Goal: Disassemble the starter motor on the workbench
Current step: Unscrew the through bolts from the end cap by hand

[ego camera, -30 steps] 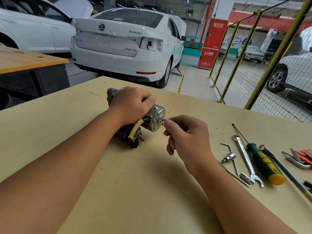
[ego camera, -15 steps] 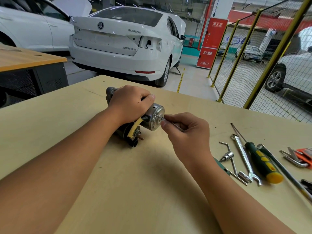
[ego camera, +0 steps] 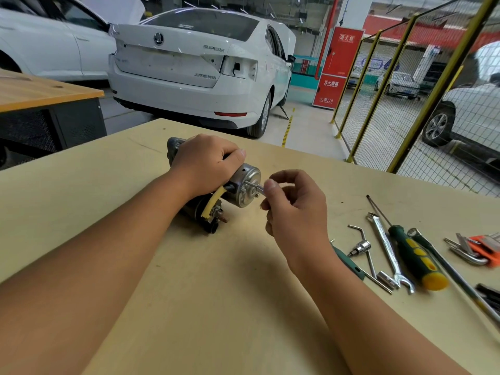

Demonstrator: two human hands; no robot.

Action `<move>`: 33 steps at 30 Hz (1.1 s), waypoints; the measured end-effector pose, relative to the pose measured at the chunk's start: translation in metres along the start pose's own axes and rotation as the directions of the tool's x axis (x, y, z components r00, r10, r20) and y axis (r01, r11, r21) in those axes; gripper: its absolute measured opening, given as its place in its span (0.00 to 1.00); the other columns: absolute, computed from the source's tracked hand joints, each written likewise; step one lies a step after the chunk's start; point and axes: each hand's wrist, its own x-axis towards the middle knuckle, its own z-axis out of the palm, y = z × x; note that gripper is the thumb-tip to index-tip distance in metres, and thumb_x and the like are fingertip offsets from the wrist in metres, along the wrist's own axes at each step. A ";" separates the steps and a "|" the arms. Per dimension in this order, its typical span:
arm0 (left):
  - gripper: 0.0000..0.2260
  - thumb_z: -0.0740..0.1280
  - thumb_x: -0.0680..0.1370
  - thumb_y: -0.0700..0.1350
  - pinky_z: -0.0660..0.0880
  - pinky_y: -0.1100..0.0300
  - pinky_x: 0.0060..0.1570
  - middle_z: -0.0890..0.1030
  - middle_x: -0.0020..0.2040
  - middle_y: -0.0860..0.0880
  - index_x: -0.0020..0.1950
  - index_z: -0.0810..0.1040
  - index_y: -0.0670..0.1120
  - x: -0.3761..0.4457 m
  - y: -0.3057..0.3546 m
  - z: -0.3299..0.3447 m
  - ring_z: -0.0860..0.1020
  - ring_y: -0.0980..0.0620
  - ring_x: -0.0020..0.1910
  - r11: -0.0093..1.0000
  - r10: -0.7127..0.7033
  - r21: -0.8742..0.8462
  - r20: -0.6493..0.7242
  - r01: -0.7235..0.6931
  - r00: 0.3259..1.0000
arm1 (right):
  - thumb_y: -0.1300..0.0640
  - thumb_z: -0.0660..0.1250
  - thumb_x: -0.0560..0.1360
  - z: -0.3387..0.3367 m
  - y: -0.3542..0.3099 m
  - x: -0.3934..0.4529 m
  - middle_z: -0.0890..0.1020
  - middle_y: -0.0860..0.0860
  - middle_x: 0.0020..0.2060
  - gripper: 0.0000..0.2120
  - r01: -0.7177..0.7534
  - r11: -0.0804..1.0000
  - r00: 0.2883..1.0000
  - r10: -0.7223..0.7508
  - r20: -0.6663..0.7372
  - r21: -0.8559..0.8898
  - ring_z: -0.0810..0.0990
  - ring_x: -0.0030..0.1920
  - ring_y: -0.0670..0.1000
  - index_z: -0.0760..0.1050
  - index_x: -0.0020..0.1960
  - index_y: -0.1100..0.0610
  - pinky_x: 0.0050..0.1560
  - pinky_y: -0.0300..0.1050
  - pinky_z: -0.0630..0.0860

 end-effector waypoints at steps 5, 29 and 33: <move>0.21 0.57 0.80 0.58 0.67 0.56 0.38 0.77 0.30 0.52 0.34 0.79 0.50 0.000 0.001 -0.001 0.76 0.50 0.35 1.000 0.000 -0.009 0.010 0.000 1.000 | 0.61 0.79 0.71 -0.005 -0.001 -0.002 0.82 0.51 0.36 0.09 0.035 0.996 0.997 -0.029 -0.073 0.082 0.79 0.30 0.53 0.80 0.45 0.52 0.31 0.45 0.76; 0.20 0.59 0.80 0.57 0.62 0.58 0.37 0.75 0.28 0.53 0.30 0.73 0.53 -0.002 0.001 0.000 0.74 0.52 0.33 1.000 -0.013 -0.023 -0.005 0.013 1.000 | 0.50 0.72 0.78 -0.004 -0.001 0.000 0.80 0.47 0.28 0.08 -0.045 0.999 0.998 0.046 0.038 -0.014 0.73 0.28 0.49 0.85 0.41 0.51 0.34 0.47 0.71; 0.20 0.58 0.80 0.57 0.63 0.59 0.37 0.75 0.28 0.53 0.30 0.73 0.53 -0.001 0.001 0.000 0.74 0.52 0.32 1.000 -0.008 -0.020 -0.004 0.008 1.000 | 0.44 0.66 0.80 0.000 -0.003 0.002 0.80 0.49 0.27 0.18 -0.100 0.977 0.994 0.106 0.019 -0.186 0.72 0.26 0.47 0.82 0.38 0.53 0.31 0.46 0.70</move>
